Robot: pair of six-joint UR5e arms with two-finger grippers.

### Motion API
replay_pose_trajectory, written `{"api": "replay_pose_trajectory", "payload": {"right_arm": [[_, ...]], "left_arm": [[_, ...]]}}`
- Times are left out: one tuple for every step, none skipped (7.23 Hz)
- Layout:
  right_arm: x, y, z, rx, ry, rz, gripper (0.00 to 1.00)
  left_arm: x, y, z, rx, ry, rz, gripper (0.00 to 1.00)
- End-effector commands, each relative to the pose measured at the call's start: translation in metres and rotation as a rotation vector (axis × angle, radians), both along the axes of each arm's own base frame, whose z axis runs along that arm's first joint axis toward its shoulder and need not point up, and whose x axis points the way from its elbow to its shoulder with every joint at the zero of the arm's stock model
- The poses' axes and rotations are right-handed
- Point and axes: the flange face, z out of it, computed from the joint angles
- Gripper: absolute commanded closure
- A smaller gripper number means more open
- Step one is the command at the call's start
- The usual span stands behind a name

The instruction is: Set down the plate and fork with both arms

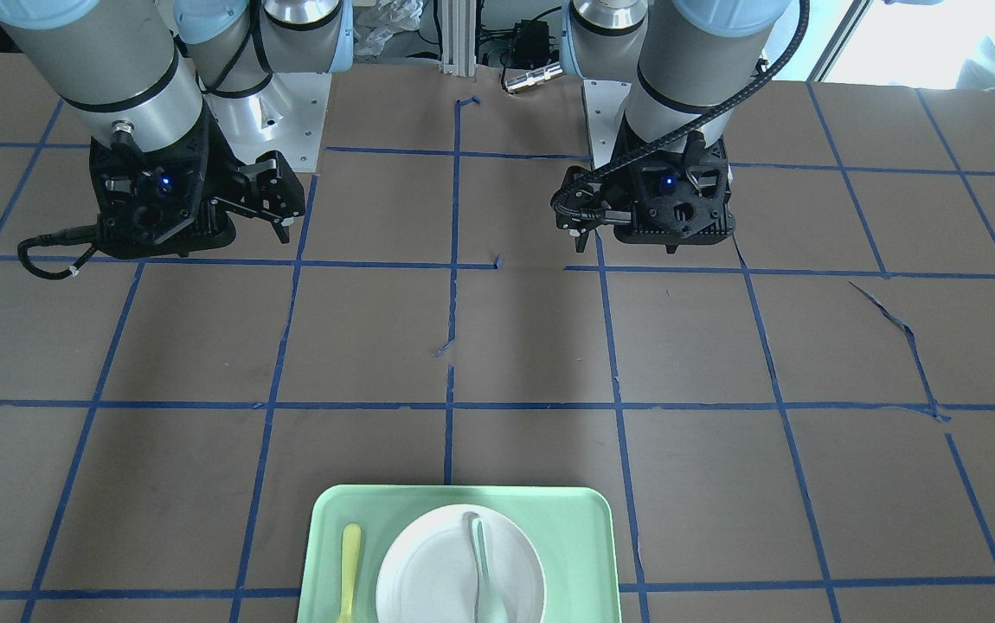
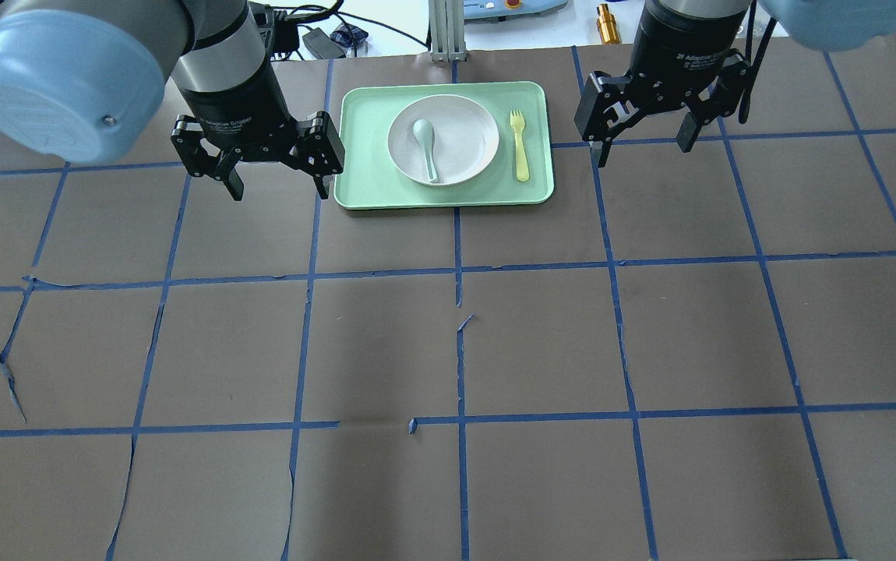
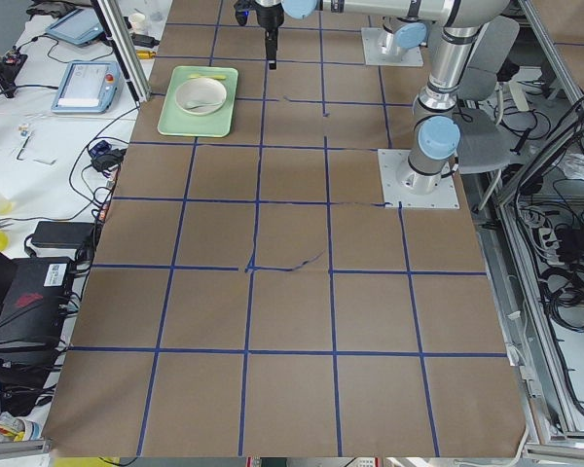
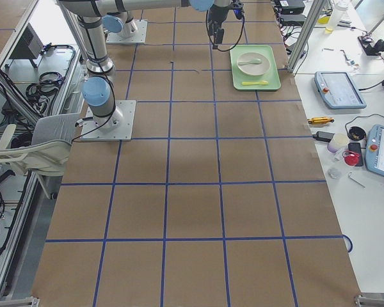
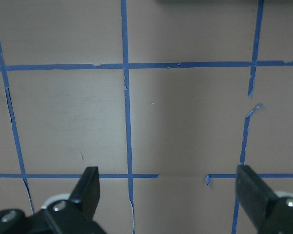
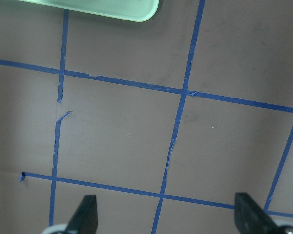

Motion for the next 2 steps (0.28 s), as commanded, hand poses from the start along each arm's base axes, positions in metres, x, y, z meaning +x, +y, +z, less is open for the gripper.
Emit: {"api": "replay_pose_trajectory", "payload": {"right_arm": [[-0.0006,-0.0005,-0.0006,0.000,0.002,-0.007,0.00],[-0.0006,-0.0003,-0.0008,0.002,0.003,-0.012,0.00]], "left_arm": [[0.0101,-0.0015,0.0011,-0.003,0.000,0.019,0.00],[0.0104,0.0003,0.0026,-0.005,0.001,0.019,0.00]]}}
